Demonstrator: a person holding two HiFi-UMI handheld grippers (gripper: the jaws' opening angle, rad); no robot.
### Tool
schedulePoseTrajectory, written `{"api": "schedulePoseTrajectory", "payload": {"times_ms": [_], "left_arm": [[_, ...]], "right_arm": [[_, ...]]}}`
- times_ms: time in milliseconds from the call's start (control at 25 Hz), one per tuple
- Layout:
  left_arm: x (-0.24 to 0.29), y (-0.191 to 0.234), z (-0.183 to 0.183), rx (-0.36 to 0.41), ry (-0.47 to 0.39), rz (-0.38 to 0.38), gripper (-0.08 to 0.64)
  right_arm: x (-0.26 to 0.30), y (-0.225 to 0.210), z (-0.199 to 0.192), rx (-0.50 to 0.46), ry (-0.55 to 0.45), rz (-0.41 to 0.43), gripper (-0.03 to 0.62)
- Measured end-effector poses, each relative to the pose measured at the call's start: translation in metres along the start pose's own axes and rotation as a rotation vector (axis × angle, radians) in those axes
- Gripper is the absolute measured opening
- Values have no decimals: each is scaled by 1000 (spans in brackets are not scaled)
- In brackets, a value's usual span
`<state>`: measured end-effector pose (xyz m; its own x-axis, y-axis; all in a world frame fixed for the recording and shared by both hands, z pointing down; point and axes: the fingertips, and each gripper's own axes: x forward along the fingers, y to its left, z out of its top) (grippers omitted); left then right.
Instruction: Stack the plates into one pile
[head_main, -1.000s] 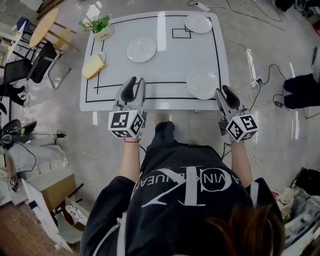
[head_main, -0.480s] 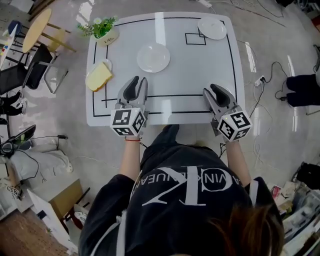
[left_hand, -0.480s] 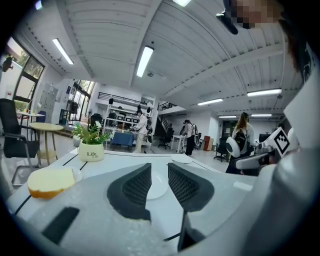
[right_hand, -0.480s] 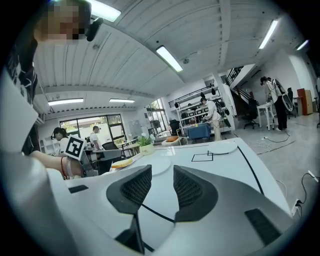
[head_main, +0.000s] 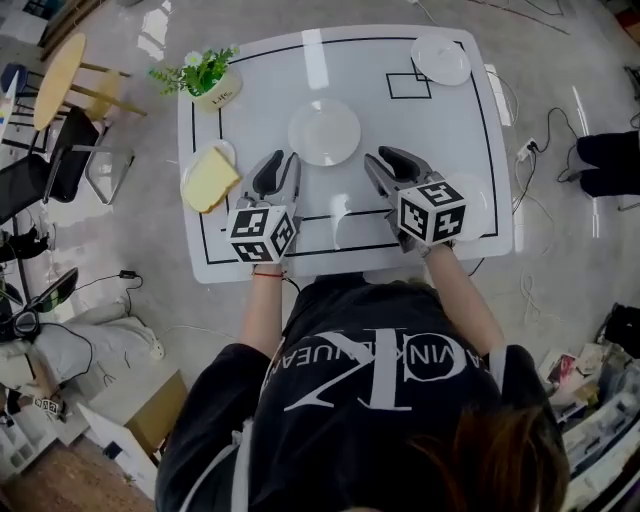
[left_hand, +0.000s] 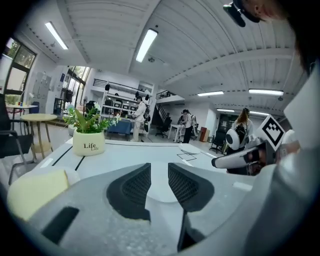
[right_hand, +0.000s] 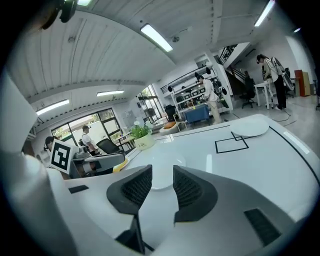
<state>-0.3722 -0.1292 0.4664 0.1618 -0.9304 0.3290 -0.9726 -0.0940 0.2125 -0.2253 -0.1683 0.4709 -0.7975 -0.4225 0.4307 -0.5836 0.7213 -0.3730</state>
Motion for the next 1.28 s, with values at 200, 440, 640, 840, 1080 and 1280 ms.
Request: {"api": "schedulePoseTrajectory", "payload": {"times_ms": [200, 440, 640, 840, 1080, 1280], "left_arm": [[31, 24, -17, -41, 130, -19, 138], [66, 48, -36, -70, 292, -9, 170], [76, 49, -44, -108, 344, -32, 184], [86, 47, -53, -93, 382, -45, 186], [94, 42, -59, -77, 449, -34, 195], [96, 38, -58, -125, 432, 13, 241]], "right_arm": [[43, -19, -7, 18, 66, -63, 120], [80, -36, -16, 3, 160, -143, 124], [91, -42, -22, -33, 219, -216, 134], [98, -46, -28, -44, 251, -227, 134], [103, -47, -30, -67, 283, -243, 143], [102, -46, -31, -43, 291, -224, 137]]}}
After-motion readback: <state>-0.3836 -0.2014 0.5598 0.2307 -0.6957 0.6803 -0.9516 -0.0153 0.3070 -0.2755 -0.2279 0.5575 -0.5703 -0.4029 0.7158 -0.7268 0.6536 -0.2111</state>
